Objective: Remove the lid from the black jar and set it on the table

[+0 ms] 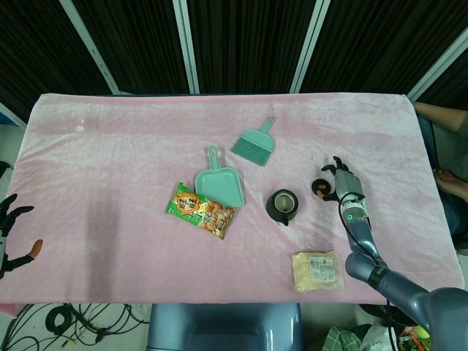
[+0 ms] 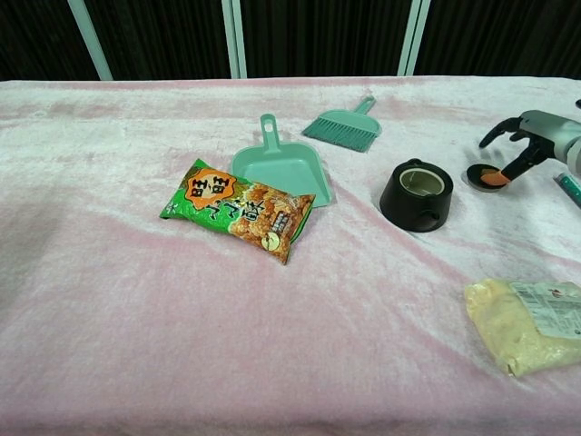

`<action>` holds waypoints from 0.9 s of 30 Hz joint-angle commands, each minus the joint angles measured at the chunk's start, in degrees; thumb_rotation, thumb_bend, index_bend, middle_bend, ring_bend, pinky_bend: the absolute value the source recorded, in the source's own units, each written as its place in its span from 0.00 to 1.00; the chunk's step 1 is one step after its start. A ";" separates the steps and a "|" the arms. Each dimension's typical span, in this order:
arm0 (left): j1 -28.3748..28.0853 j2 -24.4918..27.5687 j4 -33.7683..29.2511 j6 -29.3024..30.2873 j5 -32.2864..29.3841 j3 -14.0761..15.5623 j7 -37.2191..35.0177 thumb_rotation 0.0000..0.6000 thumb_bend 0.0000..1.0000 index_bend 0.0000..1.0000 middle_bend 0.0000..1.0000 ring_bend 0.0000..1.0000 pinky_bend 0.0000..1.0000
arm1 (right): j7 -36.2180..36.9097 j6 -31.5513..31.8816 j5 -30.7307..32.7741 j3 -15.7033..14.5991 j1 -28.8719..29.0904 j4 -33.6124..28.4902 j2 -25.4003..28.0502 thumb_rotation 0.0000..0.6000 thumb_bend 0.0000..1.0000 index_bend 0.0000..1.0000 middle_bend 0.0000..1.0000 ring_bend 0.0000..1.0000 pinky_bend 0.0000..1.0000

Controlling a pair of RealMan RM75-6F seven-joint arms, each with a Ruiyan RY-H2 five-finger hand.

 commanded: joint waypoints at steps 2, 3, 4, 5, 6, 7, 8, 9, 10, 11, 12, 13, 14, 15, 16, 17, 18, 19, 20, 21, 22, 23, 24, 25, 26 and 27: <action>0.04 0.00 0.03 0.12 0.12 0.01 -0.09 1.00 0.33 0.23 0.03 0.00 0.00 | 0.10 -0.37 0.20 0.61 -0.21 -0.97 1.47 1.00 0.01 0.00 0.00 0.06 0.15; 0.05 -0.01 0.05 0.15 0.13 0.01 -0.10 1.00 0.33 0.23 0.02 0.00 0.00 | 0.05 -0.54 0.35 0.76 -0.27 -1.49 2.04 1.00 0.00 0.00 0.00 0.05 0.15; 0.05 -0.01 0.06 0.11 0.11 0.03 -0.08 1.00 0.33 0.23 0.02 0.00 0.00 | 0.26 -0.65 0.59 1.10 -0.40 -2.27 2.75 1.00 0.00 0.00 0.00 0.05 0.14; 0.04 -0.01 0.06 0.08 0.10 0.03 -0.06 1.00 0.33 0.23 0.02 0.00 0.00 | 0.51 -0.74 0.74 1.36 -0.49 -2.82 3.17 1.00 0.00 0.00 0.00 0.05 0.14; 0.03 0.01 0.04 0.03 0.04 0.04 -0.01 1.00 0.33 0.23 0.02 0.00 0.00 | 1.15 -0.78 0.97 2.02 -0.69 -4.10 4.17 1.00 0.00 0.00 0.00 0.05 0.14; 0.02 0.00 0.02 -0.01 0.00 0.03 0.04 1.00 0.33 0.23 0.02 0.00 0.00 | 2.05 -0.55 1.03 2.86 -0.99 -5.73 5.38 1.00 0.00 0.00 0.00 0.06 0.14; 0.02 0.01 0.02 -0.01 -0.01 0.03 0.06 1.00 0.33 0.23 0.02 0.00 0.00 | 2.53 -0.30 0.95 3.30 -1.20 -6.63 6.07 1.00 0.00 0.00 0.00 0.06 0.14; 0.03 0.01 0.02 0.03 0.00 0.01 0.08 1.00 0.33 0.23 0.02 0.00 0.00 | 3.31 0.52 0.47 4.03 -1.72 -8.56 7.60 1.00 0.01 0.00 0.00 0.06 0.14; 0.04 0.00 0.02 0.08 0.02 0.00 0.05 1.00 0.33 0.23 0.02 0.00 0.00 | 3.89 1.60 -0.44 4.51 -2.42 -10.72 9.37 1.00 0.01 0.00 0.00 0.06 0.14; 0.05 -0.02 0.02 0.15 0.03 -0.03 0.01 1.00 0.33 0.23 0.02 0.00 0.00 | 4.35 2.42 -1.53 4.69 -3.20 -12.97 11.18 1.00 0.02 0.00 0.00 0.06 0.14; 0.06 -0.04 0.04 0.19 0.07 -0.03 0.00 1.00 0.33 0.22 0.02 0.00 0.00 | 4.75 3.22 -2.78 4.73 -4.08 -15.29 13.10 1.00 0.02 0.00 0.00 0.06 0.14; 0.07 -0.06 0.08 0.23 0.12 -0.02 0.02 1.00 0.33 0.22 0.02 0.00 0.00 | 4.69 4.60 -4.68 4.45 -5.17 -17.67 15.37 1.00 0.02 0.00 0.00 0.06 0.14; 0.07 -0.07 0.10 0.26 0.18 -0.01 0.04 1.00 0.33 0.22 0.02 0.00 0.00 | 4.27 6.51 -7.00 3.87 -6.39 -19.95 17.52 1.00 0.02 0.00 0.00 0.06 0.14; 0.07 -0.10 0.11 0.35 0.25 -0.02 0.07 1.00 0.33 0.22 0.02 0.00 0.00 | 3.58 8.84 -9.72 3.01 -7.76 -22.17 19.67 1.00 0.02 0.00 0.00 0.06 0.14; 0.08 -0.13 0.15 0.44 0.30 -0.04 0.12 1.00 0.33 0.22 0.02 0.00 0.00 | 3.29 10.04 -11.14 2.50 -8.56 -23.42 20.80 1.00 0.02 0.00 0.00 0.06 0.14; 0.11 -0.20 0.26 0.66 0.41 -0.09 0.30 1.00 0.33 0.21 0.02 0.00 0.00 | 3.08 12.52 -13.84 1.47 -10.38 -26.23 23.02 1.00 0.02 0.00 0.00 0.06 0.14; 0.13 -0.31 0.41 0.89 0.57 -0.10 0.56 1.00 0.33 0.21 0.02 0.00 0.00 | 3.17 15.20 -16.49 0.41 -12.37 -29.17 25.05 1.00 0.02 0.00 0.00 0.06 0.14; 0.14 -0.37 0.46 0.97 0.66 -0.08 0.65 1.00 0.33 0.20 0.02 0.00 0.00 | 3.18 16.46 -17.90 -0.26 -13.37 -30.61 26.04 1.00 0.02 0.00 0.00 0.06 0.14; 0.16 -0.47 0.50 1.06 0.77 -0.04 0.75 1.00 0.33 0.20 0.02 0.00 0.00 | 2.98 18.79 -20.82 -1.95 -15.43 -33.46 27.97 1.00 0.02 0.00 0.00 0.06 0.14; 0.19 -0.55 0.49 1.16 0.79 -0.06 0.76 1.00 0.33 0.20 0.02 0.00 0.00 | 2.48 21.11 -23.61 -3.79 -17.47 -36.06 29.72 1.00 0.02 0.00 0.00 0.06 0.14; 0.22 -0.62 0.45 1.28 0.77 -0.11 0.71 1.00 0.33 0.19 0.02 0.00 0.00 | 1.78 23.45 -26.02 -5.42 -19.29 -38.22 31.00 1.00 0.02 0.00 0.00 0.06 0.14; 0.24 -0.66 0.44 1.33 0.76 -0.13 0.67 1.00 0.33 0.19 0.02 0.00 0.00 | 1.25 24.54 -27.22 -6.28 -20.12 -39.11 31.51 1.00 0.02 0.00 0.00 0.06 0.14; 0.27 -0.72 0.43 1.42 0.73 -0.17 0.63 1.00 0.34 0.19 0.02 0.00 0.00 | -0.18 26.65 -29.83 -8.17 -21.70 -40.67 32.33 1.00 0.02 0.00 0.00 0.06 0.14; 0.29 -0.74 0.43 1.46 0.73 -0.18 0.64 1.00 0.34 0.19 0.02 0.00 0.00 | -0.91 27.67 -31.10 -9.11 -22.46 -41.37 32.63 1.00 0.02 0.00 0.00 0.06 0.14; 0.30 -0.76 0.42 1.51 0.74 -0.19 0.65 1.00 0.34 0.19 0.02 0.00 0.00 | -1.84 28.83 -32.55 -10.30 -23.40 -42.26 32.88 1.00 0.02 0.00 0.00 0.06 0.14; 0.31 -0.78 0.42 1.56 0.80 -0.19 0.68 1.00 0.34 0.19 0.02 0.00 0.00 | -2.51 30.10 -33.72 -11.18 -24.29 -43.07 33.00 1.00 0.02 0.00 0.00 0.06 0.14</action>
